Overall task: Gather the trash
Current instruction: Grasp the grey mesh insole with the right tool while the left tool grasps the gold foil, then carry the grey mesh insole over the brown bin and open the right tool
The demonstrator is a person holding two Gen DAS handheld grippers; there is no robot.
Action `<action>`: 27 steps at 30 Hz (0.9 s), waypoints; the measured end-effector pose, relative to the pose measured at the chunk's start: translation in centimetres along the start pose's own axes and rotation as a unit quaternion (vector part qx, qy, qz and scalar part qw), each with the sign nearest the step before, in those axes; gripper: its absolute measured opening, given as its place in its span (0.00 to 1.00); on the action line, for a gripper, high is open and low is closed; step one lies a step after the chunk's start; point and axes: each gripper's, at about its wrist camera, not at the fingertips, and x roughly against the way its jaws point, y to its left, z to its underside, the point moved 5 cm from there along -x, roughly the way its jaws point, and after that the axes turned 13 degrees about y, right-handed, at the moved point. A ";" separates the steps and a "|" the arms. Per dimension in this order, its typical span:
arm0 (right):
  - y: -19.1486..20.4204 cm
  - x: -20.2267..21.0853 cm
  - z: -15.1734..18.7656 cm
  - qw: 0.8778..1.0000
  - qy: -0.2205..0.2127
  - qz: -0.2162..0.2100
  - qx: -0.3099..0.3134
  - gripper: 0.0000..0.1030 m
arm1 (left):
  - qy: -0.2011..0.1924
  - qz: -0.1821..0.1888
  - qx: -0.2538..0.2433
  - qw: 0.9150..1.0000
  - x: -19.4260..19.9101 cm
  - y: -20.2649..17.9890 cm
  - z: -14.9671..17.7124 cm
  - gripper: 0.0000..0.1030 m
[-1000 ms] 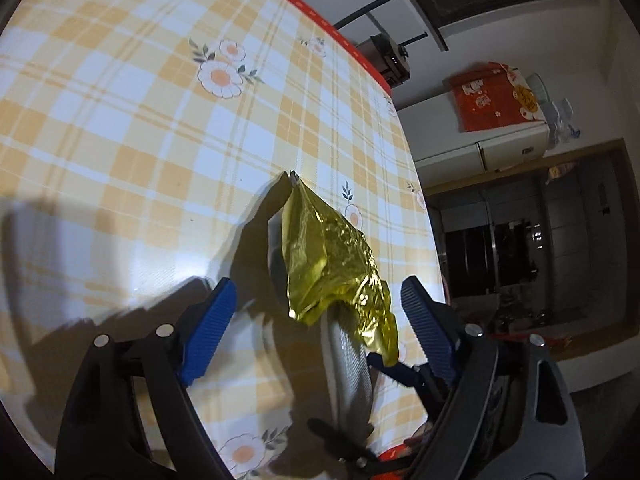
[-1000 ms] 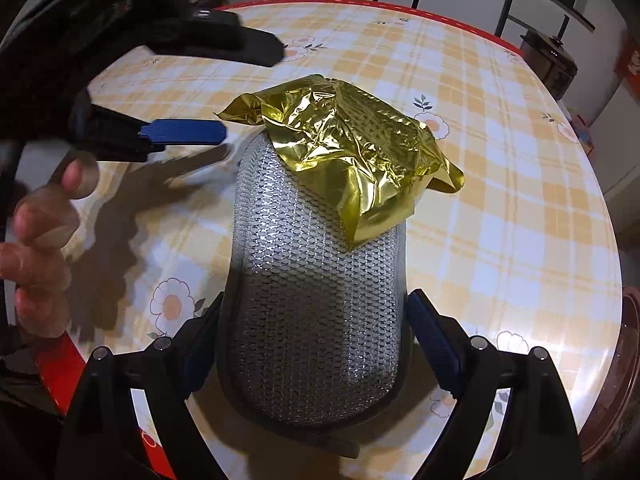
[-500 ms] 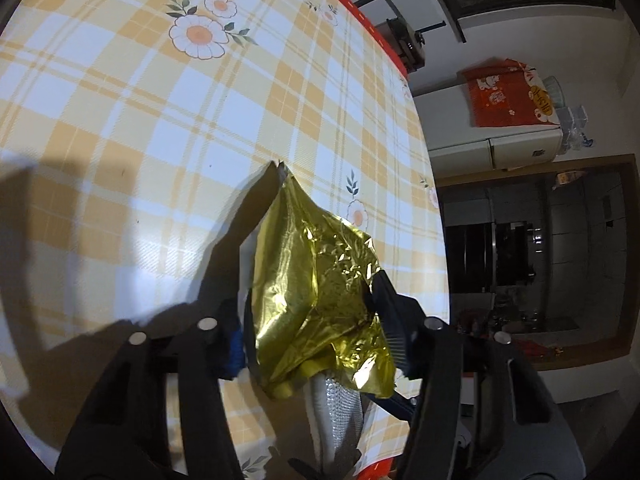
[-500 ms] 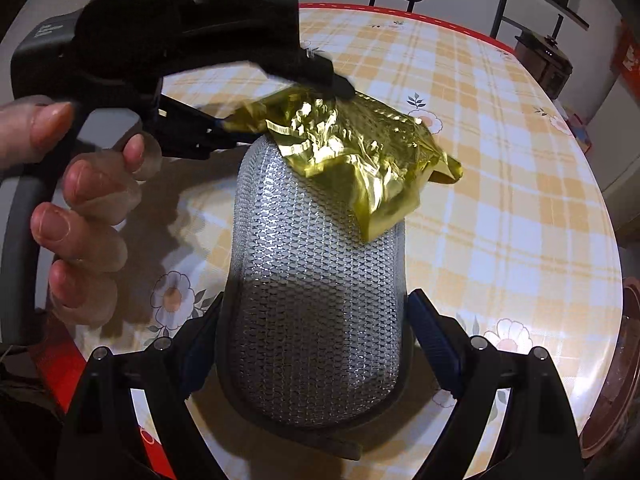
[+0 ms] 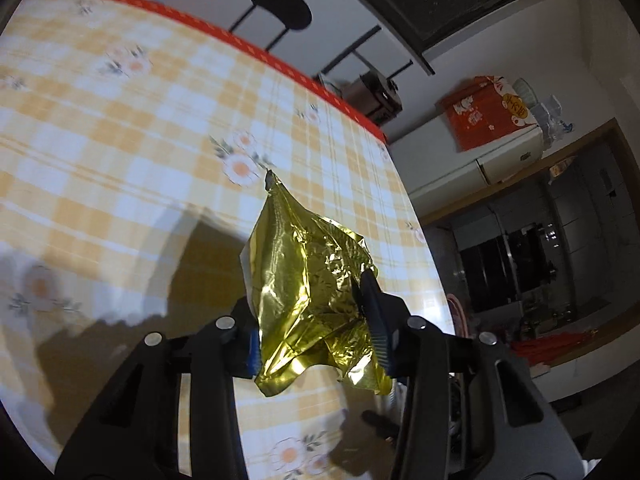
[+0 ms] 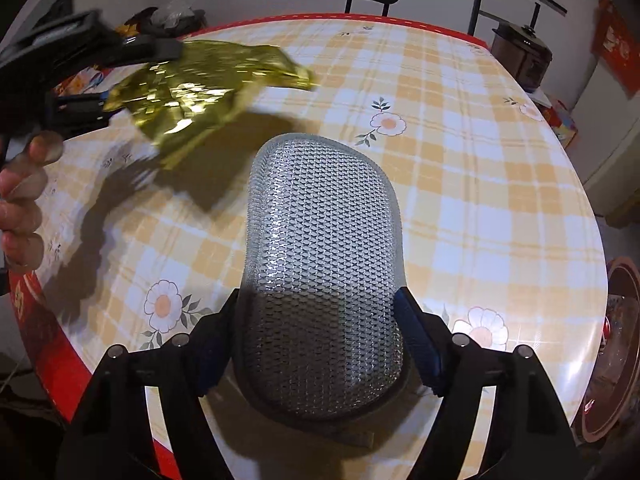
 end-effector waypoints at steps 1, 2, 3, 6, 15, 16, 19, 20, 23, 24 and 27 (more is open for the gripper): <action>-0.1 0.1 0.0 1.000 -0.001 0.000 -0.003 0.70 | -0.009 -0.002 0.002 1.000 0.9 0.3 0.2 0.42; -0.3 0.2 0.0 1.000 -0.002 -0.002 -0.008 0.70 | -0.018 -0.006 0.005 1.000 2.0 0.8 0.6 0.42; -0.5 0.2 -0.1 1.000 -0.004 -0.005 -0.015 0.69 | -0.024 -0.009 0.007 1.000 2.8 1.2 0.8 0.42; -1.3 0.5 -0.1 0.998 -0.011 -0.030 -0.045 0.64 | -0.038 -0.021 0.011 0.999 4.9 2.2 2.1 0.42; -4.1 3.9 0.3 0.992 -0.040 -0.045 -0.111 0.33 | -0.061 -0.040 0.011 0.997 8.4 3.4 5.4 0.42; -4.5 4.2 0.5 0.991 -0.043 -0.044 -0.117 0.32 | -0.063 -0.039 0.011 0.997 8.6 3.3 5.6 0.42; -5.8 4.9 0.8 0.988 -0.049 -0.039 -0.142 0.30 | -0.066 -0.036 0.011 0.997 8.8 3.0 6.1 0.42; -6.3 5.1 0.9 0.986 -0.053 -0.041 -0.152 0.28 | -0.066 -0.035 0.010 0.997 8.9 2.9 6.3 0.42; -7.3 6.0 1.2 0.981 -0.065 -0.045 -0.175 0.22 | -0.065 -0.035 0.007 0.997 9.0 2.5 7.0 0.42; -7.6 6.4 1.4 0.980 -0.071 -0.049 -0.182 0.21 | -0.065 -0.035 0.005 0.997 9.0 2.4 7.2 0.42; -8.0 7.1 1.6 0.976 -0.084 -0.064 -0.191 0.21 | -0.066 -0.038 0.000 0.997 9.3 2.0 8.0 0.42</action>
